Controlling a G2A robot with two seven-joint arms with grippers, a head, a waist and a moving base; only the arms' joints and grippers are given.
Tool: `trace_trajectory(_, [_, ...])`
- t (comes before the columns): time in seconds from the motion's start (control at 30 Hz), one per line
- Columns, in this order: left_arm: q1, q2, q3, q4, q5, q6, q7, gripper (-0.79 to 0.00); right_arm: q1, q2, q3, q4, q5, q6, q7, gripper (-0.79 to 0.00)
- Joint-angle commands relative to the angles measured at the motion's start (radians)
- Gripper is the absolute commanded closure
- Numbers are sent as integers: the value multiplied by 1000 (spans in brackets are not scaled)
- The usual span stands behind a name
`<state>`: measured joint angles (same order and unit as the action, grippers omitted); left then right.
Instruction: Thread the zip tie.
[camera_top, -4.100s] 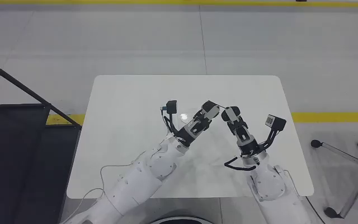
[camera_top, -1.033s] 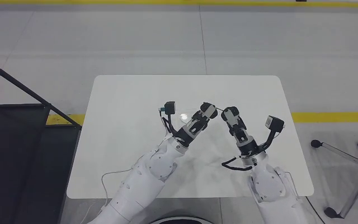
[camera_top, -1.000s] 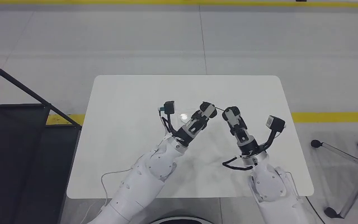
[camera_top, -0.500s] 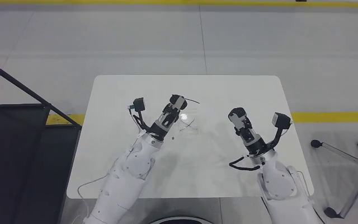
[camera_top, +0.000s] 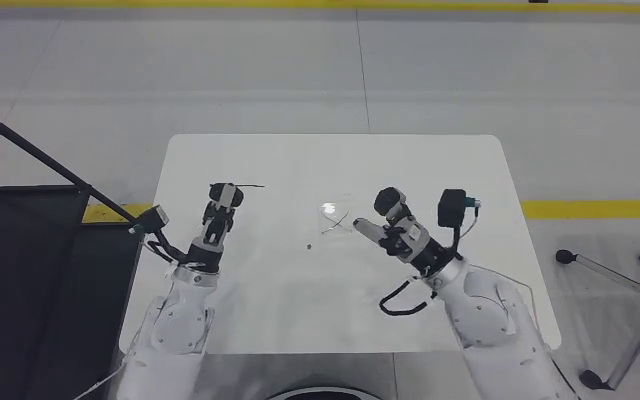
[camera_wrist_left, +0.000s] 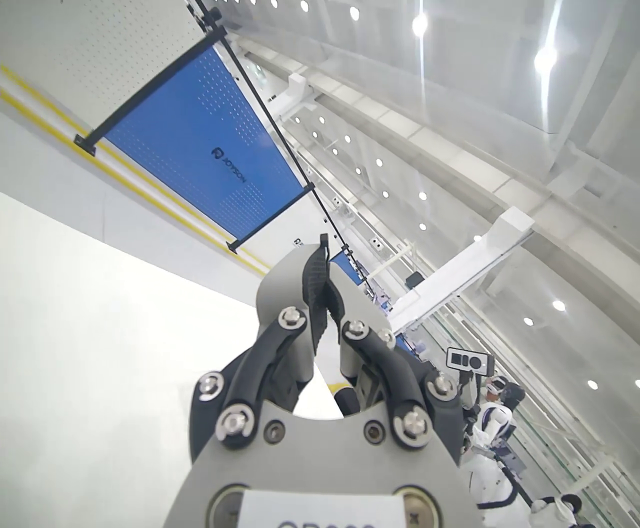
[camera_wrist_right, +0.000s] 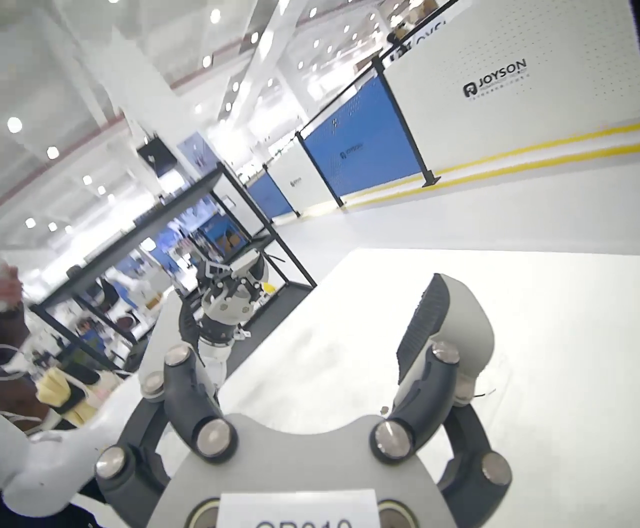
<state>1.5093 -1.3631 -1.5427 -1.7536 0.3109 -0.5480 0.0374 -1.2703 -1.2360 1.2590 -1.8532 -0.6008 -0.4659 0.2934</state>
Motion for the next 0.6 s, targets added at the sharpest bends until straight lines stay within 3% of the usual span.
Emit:
trace_trajectory(0.0, [20,2,-15,-4,-12,-7,5,0,52,-5,-49,14,-78,26,31,-785])
trace_trajectory(0.1, [39,2,-26,2,-34,-17,18,0,119,-13,-103,45,-159,83,76,-785])
trace_trajectory(0.5, [43,2,-26,4,-39,-22,22,0,119,-13,-103,44,-161,88,74,-785])
trace_trajectory(0.57, [39,2,-19,-1,-38,-7,9,0,146,-12,-117,20,-235,109,121,-785])
